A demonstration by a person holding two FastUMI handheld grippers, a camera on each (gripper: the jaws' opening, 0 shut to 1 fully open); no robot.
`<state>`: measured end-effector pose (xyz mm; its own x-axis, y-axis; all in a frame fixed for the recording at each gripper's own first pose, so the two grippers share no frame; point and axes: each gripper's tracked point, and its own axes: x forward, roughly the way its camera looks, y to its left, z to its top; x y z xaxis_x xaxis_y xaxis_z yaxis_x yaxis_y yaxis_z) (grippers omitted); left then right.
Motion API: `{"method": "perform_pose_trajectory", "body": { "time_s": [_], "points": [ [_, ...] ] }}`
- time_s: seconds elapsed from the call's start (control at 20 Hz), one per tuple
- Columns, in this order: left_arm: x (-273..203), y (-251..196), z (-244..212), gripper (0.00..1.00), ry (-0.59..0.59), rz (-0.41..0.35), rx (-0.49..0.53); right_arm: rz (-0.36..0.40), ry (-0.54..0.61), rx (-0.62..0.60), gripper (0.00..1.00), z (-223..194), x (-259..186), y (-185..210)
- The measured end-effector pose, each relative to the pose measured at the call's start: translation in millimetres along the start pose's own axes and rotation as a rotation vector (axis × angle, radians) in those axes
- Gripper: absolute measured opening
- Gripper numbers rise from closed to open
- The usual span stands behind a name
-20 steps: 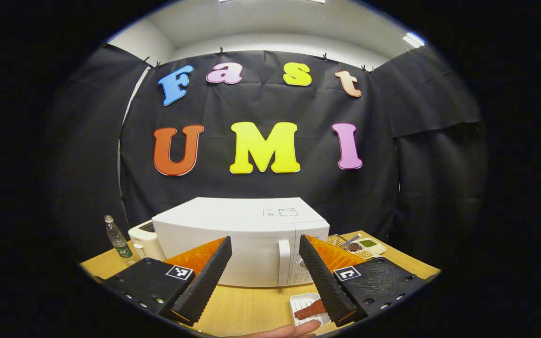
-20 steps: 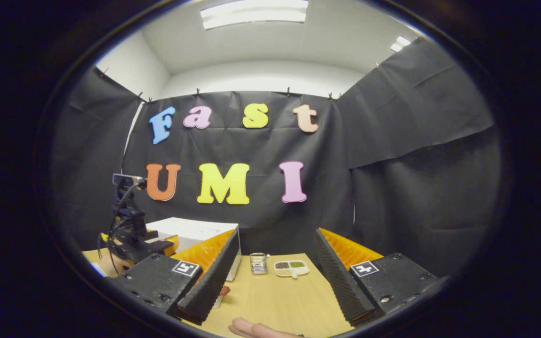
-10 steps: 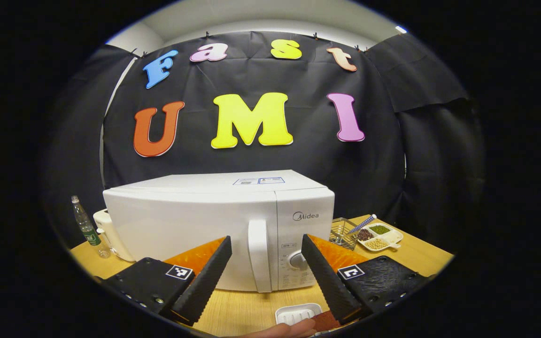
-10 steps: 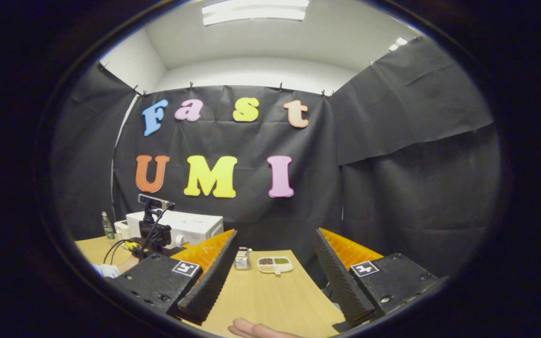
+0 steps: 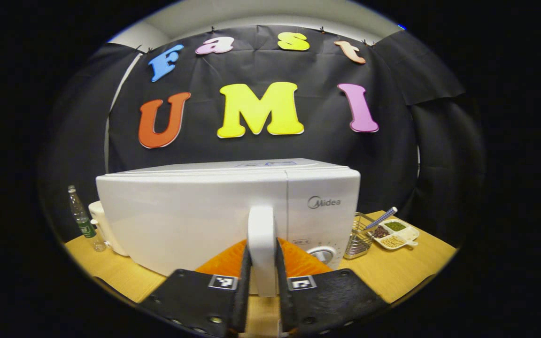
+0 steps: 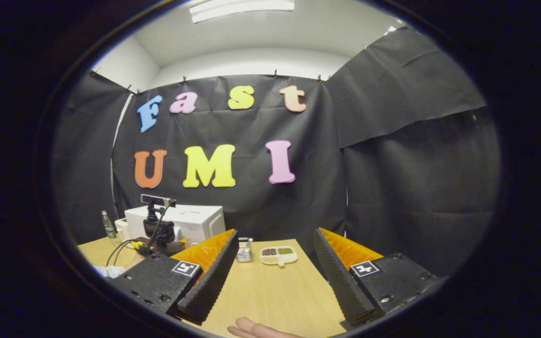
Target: Open the microwave oven with the left hand, put the food in, and close the microwave oven.
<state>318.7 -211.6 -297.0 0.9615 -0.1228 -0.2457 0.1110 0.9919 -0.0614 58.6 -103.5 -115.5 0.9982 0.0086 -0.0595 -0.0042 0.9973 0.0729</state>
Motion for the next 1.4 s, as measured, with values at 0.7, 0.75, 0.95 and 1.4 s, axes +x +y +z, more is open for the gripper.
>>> {"method": "perform_pose_trajectory", "body": {
  "time_s": [0.7, 0.75, 0.95, 1.4],
  "points": [
    [-43, 4, -12, 0.09, 0.122, -0.103, 0.015, -0.034, -0.032, -0.064, 0.95, 16, -25, 6],
    [-53, 7, -14, 0.09, 0.126, -0.125, -0.006, -0.027, -0.027, -0.056, 0.95, 14, -26, 11],
    [-93, 21, -19, 0.09, 0.111, -0.176, 0.001, 0.004, 0.008, -0.047, 1.00, 7, -29, 31],
    [-183, 86, -31, 0.11, 0.088, -0.193, -0.015, 0.027, 0.054, -0.079, 1.00, 3, -41, 75]
  ]
}}
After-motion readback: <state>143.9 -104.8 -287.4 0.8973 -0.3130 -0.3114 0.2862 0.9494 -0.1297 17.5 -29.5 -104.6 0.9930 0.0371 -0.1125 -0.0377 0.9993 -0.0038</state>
